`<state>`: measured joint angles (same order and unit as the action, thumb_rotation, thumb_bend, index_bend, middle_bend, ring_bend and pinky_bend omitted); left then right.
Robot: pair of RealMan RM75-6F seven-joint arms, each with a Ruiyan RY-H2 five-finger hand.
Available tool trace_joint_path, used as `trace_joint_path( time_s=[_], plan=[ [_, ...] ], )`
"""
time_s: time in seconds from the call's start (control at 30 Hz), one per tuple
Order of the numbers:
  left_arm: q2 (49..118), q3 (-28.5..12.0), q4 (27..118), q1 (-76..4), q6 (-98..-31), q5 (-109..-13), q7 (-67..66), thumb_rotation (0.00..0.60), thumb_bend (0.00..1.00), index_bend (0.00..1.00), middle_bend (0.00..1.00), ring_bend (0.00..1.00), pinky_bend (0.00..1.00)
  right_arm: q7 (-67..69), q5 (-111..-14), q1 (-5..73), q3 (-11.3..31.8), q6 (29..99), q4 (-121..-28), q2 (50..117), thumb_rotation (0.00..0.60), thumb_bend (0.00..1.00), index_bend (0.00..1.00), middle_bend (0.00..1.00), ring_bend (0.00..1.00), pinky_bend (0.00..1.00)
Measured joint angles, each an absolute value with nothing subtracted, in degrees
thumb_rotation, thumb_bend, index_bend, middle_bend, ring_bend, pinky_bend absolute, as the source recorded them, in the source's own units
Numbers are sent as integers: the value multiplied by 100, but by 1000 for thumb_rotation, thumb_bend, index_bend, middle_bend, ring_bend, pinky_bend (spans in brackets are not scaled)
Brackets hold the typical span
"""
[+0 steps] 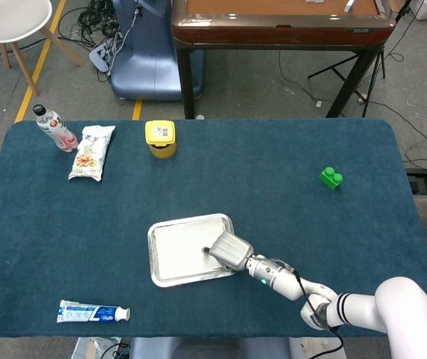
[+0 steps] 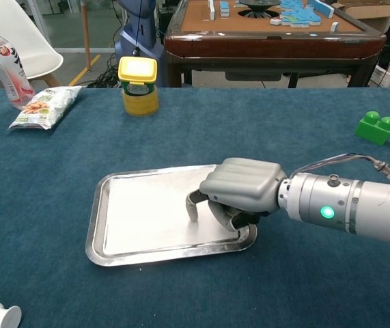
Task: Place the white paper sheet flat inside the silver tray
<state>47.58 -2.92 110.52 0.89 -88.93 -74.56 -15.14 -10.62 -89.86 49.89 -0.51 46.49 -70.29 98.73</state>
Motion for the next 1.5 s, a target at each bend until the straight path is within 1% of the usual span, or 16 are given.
trace_joint_path(
  time_s=[0.57, 0.97, 1.5],
  plan=[
    [4766, -275, 11065, 88, -8888, -7481, -1543, 600, 294, 386, 363, 286, 508, -1006, -9043, 4948, -26, 4836, -7173, 9741, 600, 1000, 328, 1000, 979, 1000],
    [4761, -271, 11063, 91, -8891, -7481, -1541, 600, 294, 386, 363, 286, 508, -1275, -8699, 4896, 140, 4746, -7060, 9870, 600, 1000, 328, 1000, 979, 1000],
    [4754, -274, 11074, 100, -8922, -7507, -1536, 600, 294, 386, 364, 286, 508, -1259, -8651, 4879, 104, 4673, -7011, 9897, 600, 1000, 328, 1000, 979, 1000]
  ],
)
